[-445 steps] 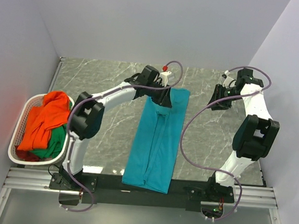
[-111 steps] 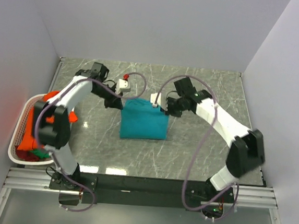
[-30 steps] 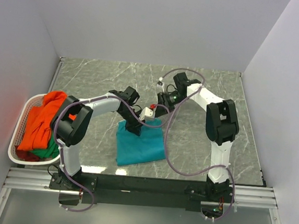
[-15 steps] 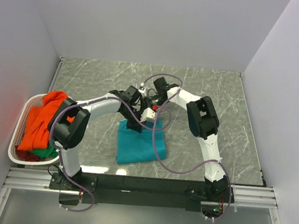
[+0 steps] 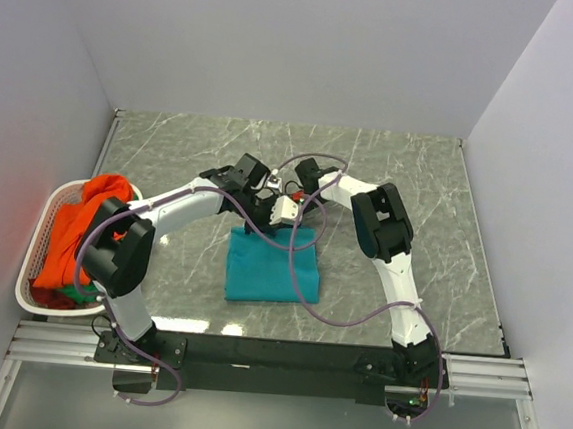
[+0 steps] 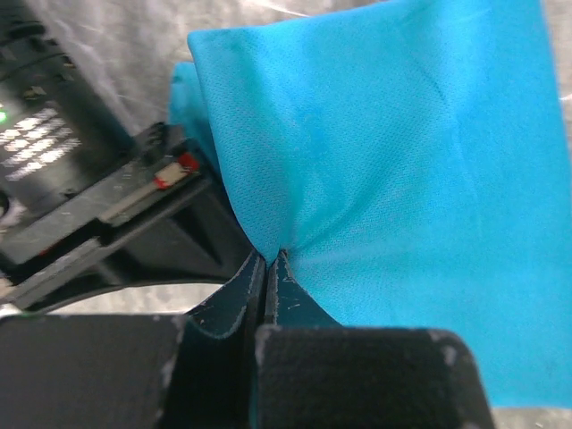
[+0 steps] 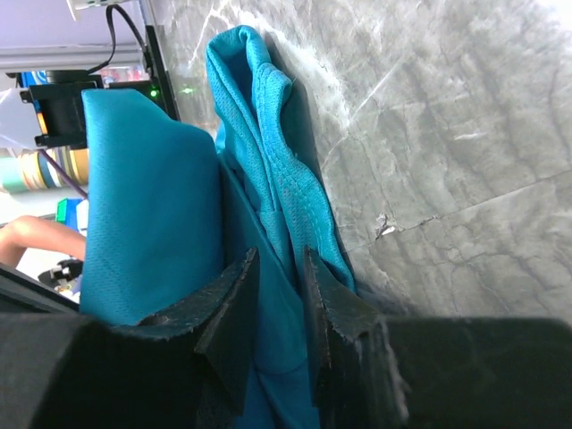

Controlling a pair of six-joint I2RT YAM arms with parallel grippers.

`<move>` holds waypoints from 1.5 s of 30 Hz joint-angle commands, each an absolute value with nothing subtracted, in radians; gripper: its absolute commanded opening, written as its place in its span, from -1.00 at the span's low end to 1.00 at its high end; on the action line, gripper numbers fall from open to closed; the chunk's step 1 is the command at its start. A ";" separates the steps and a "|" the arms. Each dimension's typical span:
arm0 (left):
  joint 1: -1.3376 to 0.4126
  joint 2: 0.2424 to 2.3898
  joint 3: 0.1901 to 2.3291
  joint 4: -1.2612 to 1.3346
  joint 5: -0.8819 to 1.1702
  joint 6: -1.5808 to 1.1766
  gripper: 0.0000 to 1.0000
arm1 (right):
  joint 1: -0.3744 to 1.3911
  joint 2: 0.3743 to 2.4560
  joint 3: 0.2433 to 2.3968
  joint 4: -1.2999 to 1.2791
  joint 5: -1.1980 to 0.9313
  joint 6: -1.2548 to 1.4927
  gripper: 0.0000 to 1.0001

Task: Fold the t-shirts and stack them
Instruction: Fold the tshirt

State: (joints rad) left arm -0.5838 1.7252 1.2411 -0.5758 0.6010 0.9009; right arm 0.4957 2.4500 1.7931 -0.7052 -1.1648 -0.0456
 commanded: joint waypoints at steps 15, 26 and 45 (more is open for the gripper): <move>-0.581 1.732 1.131 -0.272 0.423 0.919 -0.99 | 0.486 2.395 1.793 -0.735 -1.135 -0.089 -0.31; -0.601 1.663 1.069 -0.258 0.431 0.950 -0.99 | 0.485 2.329 1.919 -0.821 -1.017 -0.190 -0.28; -0.612 1.660 1.062 -0.138 0.325 0.939 -0.99 | 0.482 2.411 1.844 -0.827 -1.008 -0.252 -0.38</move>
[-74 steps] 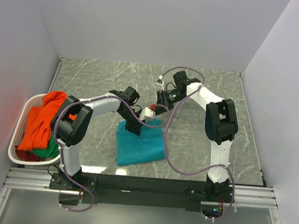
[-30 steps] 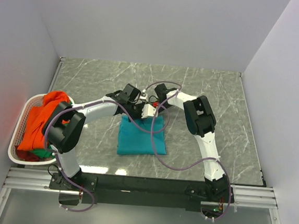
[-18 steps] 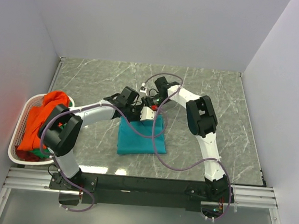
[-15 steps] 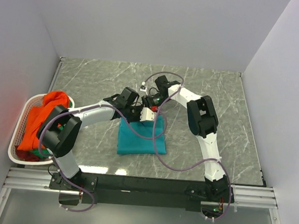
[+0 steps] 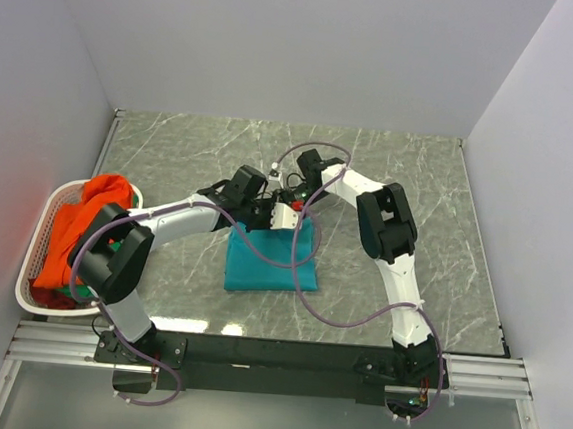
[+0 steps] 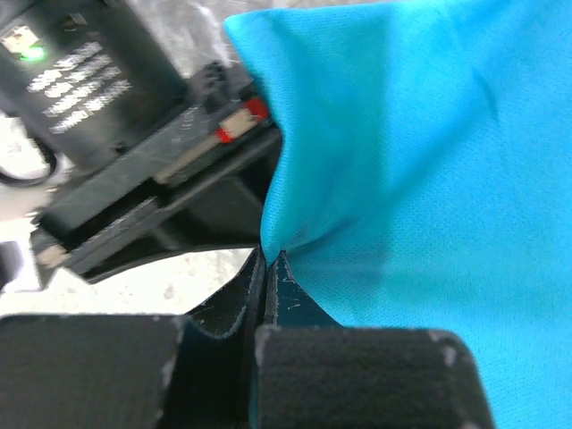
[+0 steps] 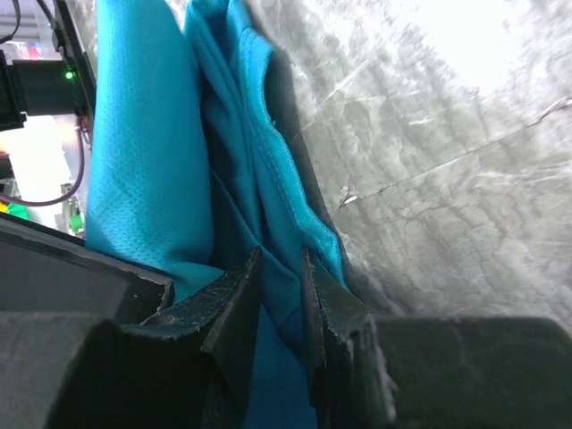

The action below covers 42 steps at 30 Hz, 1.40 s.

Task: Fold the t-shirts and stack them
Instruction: Fold the tshirt

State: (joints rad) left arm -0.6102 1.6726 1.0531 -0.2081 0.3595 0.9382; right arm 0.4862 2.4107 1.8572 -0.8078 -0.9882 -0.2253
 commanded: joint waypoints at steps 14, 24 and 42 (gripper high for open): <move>-0.614 1.743 0.994 -0.008 0.299 0.962 -0.83 | 0.451 2.309 1.922 -0.779 -0.809 -0.242 -0.15; -0.607 1.684 1.048 -0.052 0.336 0.917 -0.03 | 0.428 2.212 1.971 -0.730 -0.629 -0.247 0.39; -0.158 1.971 1.565 -0.779 0.939 0.307 0.32 | 0.278 2.132 1.826 -0.913 -0.818 -0.344 0.39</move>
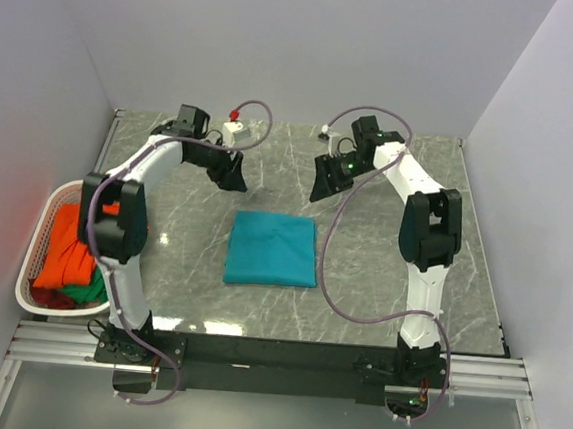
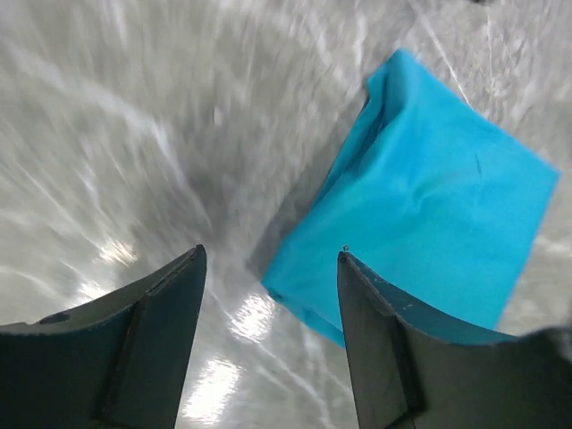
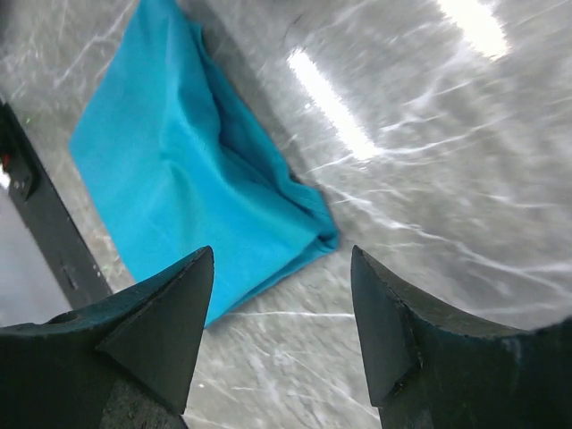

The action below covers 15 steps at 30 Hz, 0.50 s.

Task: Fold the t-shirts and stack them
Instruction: Fold the tshirt

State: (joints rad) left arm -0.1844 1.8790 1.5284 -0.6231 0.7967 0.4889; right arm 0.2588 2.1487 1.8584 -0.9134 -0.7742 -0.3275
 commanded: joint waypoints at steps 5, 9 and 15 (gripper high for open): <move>-0.143 2.037 1.574 -0.721 0.878 0.242 0.30 | 0.281 2.197 1.852 -0.908 -0.821 -0.327 0.36; -0.143 2.078 1.566 -0.713 0.827 0.221 0.27 | 0.282 2.215 1.830 -0.885 -0.822 -0.311 0.36; -0.144 2.105 1.543 -0.690 0.830 0.193 0.24 | 0.290 2.241 1.818 -0.908 -0.830 -0.324 0.36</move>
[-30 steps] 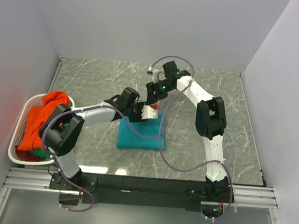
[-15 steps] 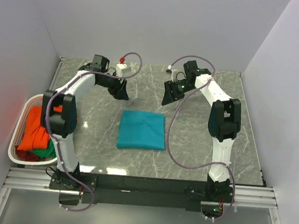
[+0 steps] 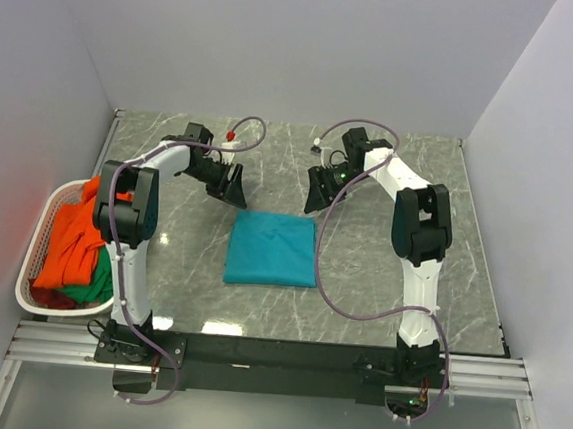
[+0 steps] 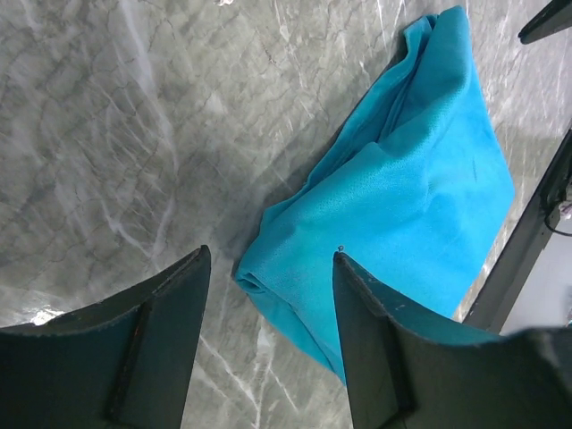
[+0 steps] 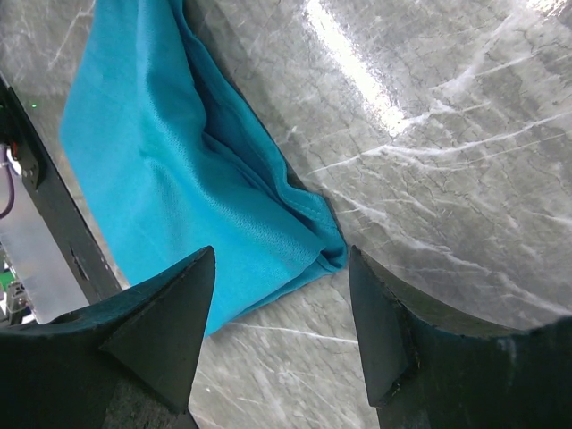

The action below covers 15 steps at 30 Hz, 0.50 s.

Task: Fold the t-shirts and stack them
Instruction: Fold the tshirt

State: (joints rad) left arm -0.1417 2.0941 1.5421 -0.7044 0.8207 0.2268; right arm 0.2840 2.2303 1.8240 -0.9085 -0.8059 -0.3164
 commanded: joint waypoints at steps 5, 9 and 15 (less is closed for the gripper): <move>-0.144 2.115 1.539 -0.704 0.841 0.201 0.16 | 0.290 2.252 1.806 -0.928 -0.833 -0.351 0.36; -0.144 2.111 1.519 -0.703 0.850 0.198 0.11 | 0.291 2.272 1.793 -0.931 -0.828 -0.362 0.36; -0.147 2.114 1.497 -0.683 0.861 0.181 0.06 | 0.291 2.283 1.769 -0.891 -0.836 -0.338 0.36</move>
